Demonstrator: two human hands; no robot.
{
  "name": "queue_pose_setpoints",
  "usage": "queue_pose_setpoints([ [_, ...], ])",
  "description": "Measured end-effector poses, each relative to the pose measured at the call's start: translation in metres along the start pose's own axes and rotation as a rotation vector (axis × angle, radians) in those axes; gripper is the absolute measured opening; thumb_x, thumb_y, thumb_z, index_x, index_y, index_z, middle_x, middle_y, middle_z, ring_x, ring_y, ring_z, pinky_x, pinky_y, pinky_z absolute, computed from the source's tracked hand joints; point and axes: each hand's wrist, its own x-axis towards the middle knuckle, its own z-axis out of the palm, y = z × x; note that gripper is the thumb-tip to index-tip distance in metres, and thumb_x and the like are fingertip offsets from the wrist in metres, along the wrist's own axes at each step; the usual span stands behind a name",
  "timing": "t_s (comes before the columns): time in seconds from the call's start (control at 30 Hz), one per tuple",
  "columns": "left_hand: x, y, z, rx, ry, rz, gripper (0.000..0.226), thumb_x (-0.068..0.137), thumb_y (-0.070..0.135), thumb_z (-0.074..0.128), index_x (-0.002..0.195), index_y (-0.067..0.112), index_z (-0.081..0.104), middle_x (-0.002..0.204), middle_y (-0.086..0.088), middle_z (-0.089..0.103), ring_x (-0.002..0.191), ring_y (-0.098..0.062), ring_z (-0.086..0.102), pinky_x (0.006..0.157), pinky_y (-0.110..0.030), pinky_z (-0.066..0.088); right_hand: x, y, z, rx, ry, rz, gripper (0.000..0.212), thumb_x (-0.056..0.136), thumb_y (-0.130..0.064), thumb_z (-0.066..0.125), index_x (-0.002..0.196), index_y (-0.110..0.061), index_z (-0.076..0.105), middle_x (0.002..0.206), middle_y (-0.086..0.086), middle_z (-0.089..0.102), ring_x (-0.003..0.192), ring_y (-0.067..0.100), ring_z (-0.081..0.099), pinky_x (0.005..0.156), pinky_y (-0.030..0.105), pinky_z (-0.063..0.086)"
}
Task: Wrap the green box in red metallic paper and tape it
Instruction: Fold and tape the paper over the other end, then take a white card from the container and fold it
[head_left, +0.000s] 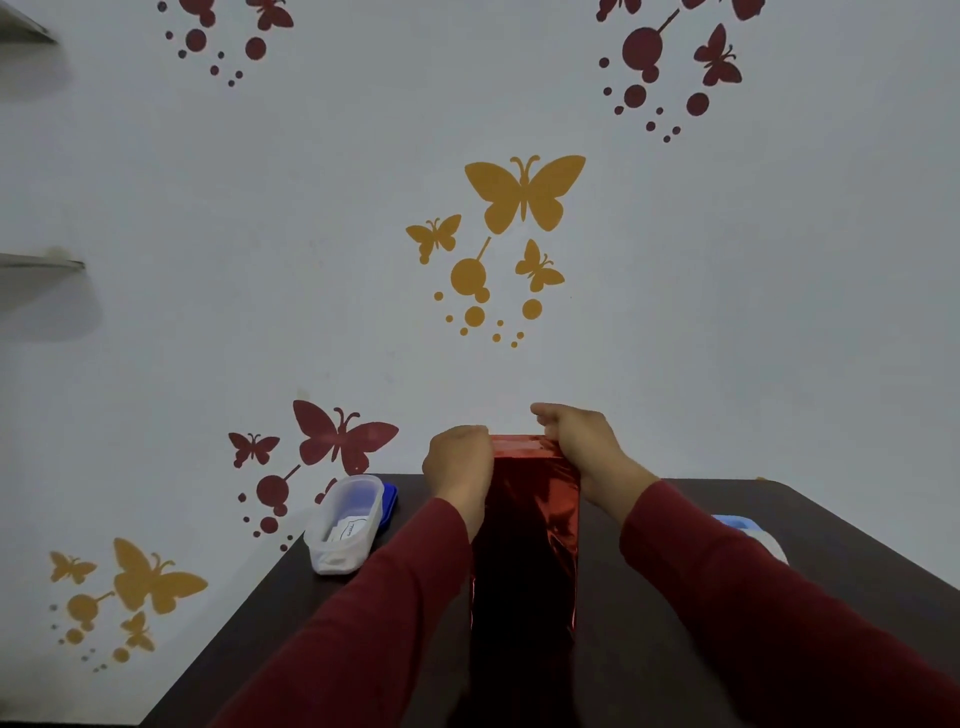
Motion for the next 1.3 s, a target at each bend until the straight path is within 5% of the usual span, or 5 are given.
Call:
queue_pose_setpoints([
  [0.13, -0.010, -0.034, -0.015, -0.415, -0.259, -0.015, 0.044, 0.093, 0.055, 0.057, 0.100, 0.017, 0.077, 0.109, -0.008, 0.077, 0.107, -0.027, 0.071, 0.104, -0.048, 0.052, -0.024, 0.025, -0.008, 0.288, -0.045, -0.080, 0.037, 0.096, -0.039, 0.064, 0.131, -0.027, 0.068, 0.133, 0.001, 0.068, 0.123, 0.023, 0.063, 0.113, 0.048, 0.047],
  [0.33, -0.031, -0.114, -0.030, -0.281, -0.489, 0.159, 0.077, 0.085, 0.020, 0.060, 0.155, 0.037, 0.035, 0.142, 0.006, 0.062, 0.130, -0.015, 0.060, 0.107, -0.043, 0.049, -0.078, 0.101, -0.007, 0.407, -0.228, -0.215, 0.063, 0.092, -0.033, 0.065, 0.151, -0.027, 0.046, 0.139, 0.004, 0.066, 0.126, 0.023, 0.066, 0.093, 0.033, 0.058],
  [0.57, -0.021, -0.101, -0.036, -0.089, -0.451, 0.167, 0.039, 0.105, 0.028, 0.054, 0.137, 0.049, 0.051, 0.111, 0.022, 0.074, 0.097, 0.003, 0.072, 0.067, -0.015, 0.056, -0.064, 0.097, -0.014, 0.310, -0.208, -0.079, 0.069, 0.091, -0.048, 0.068, 0.154, -0.034, 0.045, 0.143, 0.002, 0.063, 0.124, 0.024, 0.067, 0.102, 0.043, 0.055],
  [0.83, -0.024, -0.124, -0.030, 0.149, -0.300, -0.100, 0.051, 0.095, 0.068, 0.050, 0.094, 0.026, 0.080, 0.098, 0.004, 0.079, 0.097, -0.017, 0.072, 0.103, -0.041, 0.051, -0.072, 0.109, -0.012, 0.215, -0.183, 0.308, 0.035, 0.108, -0.032, 0.043, 0.089, -0.012, 0.065, 0.060, 0.003, 0.071, 0.050, 0.018, 0.068, 0.049, 0.022, 0.050],
  [1.3, -0.005, -0.104, -0.070, 0.496, -0.133, 0.240, 0.033, 0.100, 0.032, 0.056, 0.087, 0.007, 0.074, 0.091, -0.010, 0.075, 0.088, -0.025, 0.069, 0.085, -0.038, 0.054, -0.083, 0.075, -0.019, -0.184, 0.044, -0.012, 0.034, 0.095, -0.023, 0.066, 0.129, -0.023, 0.072, 0.127, -0.004, 0.071, 0.087, 0.003, 0.061, 0.087, 0.021, 0.042],
])
